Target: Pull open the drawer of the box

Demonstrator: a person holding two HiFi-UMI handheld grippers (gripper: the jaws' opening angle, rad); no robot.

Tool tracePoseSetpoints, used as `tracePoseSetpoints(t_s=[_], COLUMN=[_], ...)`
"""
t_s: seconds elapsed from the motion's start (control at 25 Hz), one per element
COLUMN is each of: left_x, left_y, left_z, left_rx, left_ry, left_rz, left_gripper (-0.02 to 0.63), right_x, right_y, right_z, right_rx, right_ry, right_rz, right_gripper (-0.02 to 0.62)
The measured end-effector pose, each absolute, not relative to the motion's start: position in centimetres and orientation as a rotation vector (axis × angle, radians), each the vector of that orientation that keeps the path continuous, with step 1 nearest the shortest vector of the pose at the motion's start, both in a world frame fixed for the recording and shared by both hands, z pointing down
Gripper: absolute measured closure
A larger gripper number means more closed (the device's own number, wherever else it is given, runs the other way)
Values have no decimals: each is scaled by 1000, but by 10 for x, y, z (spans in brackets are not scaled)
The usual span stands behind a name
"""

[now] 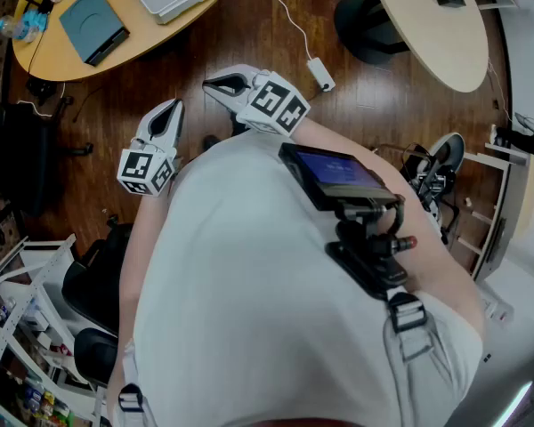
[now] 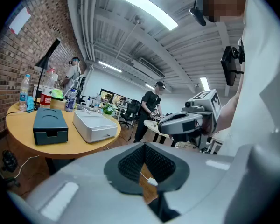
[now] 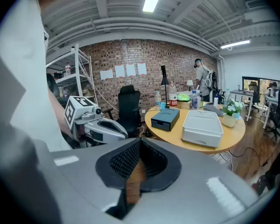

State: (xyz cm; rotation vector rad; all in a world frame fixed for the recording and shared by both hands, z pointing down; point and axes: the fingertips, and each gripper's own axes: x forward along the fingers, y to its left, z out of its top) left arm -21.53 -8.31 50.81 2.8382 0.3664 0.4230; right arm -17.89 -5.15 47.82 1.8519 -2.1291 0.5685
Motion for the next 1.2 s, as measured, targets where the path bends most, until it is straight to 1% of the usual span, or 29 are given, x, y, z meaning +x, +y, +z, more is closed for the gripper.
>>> tracePoseSetpoints(t_s=[0.16, 0.72, 1.2], left_x=[-215, -203, -169], left_y=[-95, -111, -97], left_z=[511, 519, 534], left_rx=[2836, 2812, 2804], left_ry=[334, 352, 283], left_rz=[432, 470, 588], left_gripper=[601, 600, 600], right_x=[-176, -163, -115], right_y=[-65, -64, -51], right_z=[477, 490, 496], right_rx=[1832, 1953, 1951], right_ry=[-2134, -2079, -2136], right_rz=[547, 634, 655], right_gripper=[589, 589, 589])
